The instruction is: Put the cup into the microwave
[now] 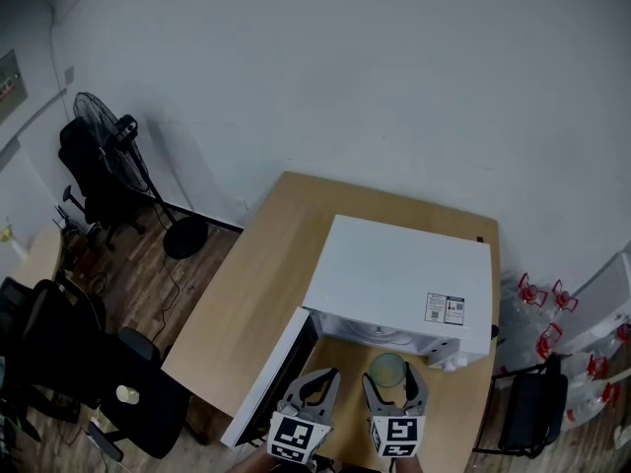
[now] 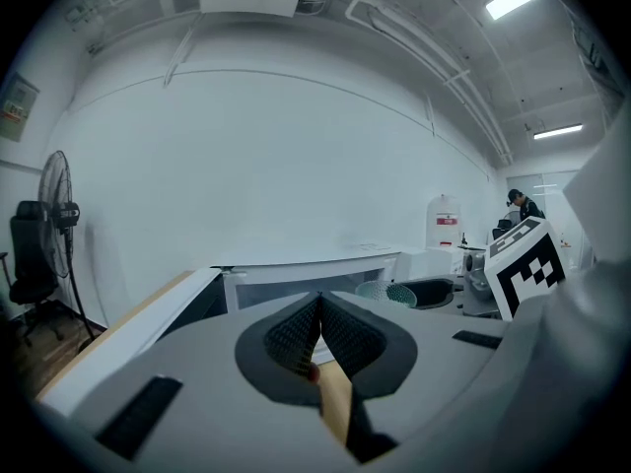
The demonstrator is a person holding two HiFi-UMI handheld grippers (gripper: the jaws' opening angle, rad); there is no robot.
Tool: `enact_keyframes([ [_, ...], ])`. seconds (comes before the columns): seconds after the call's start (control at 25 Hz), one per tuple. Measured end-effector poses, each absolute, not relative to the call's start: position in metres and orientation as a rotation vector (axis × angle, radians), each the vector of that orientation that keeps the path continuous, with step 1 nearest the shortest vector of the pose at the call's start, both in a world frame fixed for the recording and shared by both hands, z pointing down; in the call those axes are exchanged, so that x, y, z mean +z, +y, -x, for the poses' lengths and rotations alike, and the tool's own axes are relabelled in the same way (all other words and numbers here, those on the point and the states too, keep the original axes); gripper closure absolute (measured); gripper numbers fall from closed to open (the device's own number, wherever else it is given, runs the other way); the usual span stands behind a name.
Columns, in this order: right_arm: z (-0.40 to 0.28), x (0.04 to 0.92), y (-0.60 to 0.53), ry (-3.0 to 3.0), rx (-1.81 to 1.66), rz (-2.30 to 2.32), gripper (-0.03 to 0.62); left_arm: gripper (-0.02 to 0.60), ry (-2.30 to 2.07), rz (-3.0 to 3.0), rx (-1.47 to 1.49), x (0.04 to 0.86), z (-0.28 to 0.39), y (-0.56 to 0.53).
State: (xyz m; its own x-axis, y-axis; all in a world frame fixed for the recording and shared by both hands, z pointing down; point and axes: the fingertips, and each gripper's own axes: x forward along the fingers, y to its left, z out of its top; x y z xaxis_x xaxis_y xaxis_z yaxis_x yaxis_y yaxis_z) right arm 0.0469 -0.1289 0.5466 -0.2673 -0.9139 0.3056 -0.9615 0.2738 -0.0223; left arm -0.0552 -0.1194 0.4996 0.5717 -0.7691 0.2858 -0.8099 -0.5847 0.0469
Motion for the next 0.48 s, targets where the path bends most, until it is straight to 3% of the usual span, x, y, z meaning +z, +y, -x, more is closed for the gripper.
enact_keyframes([
  [0.48,-0.054,0.579,-0.190,-2.334,0.369,-1.677,0.235,0.558,-1.375,-2.532,0.404,0.532,0.048,-0.164],
])
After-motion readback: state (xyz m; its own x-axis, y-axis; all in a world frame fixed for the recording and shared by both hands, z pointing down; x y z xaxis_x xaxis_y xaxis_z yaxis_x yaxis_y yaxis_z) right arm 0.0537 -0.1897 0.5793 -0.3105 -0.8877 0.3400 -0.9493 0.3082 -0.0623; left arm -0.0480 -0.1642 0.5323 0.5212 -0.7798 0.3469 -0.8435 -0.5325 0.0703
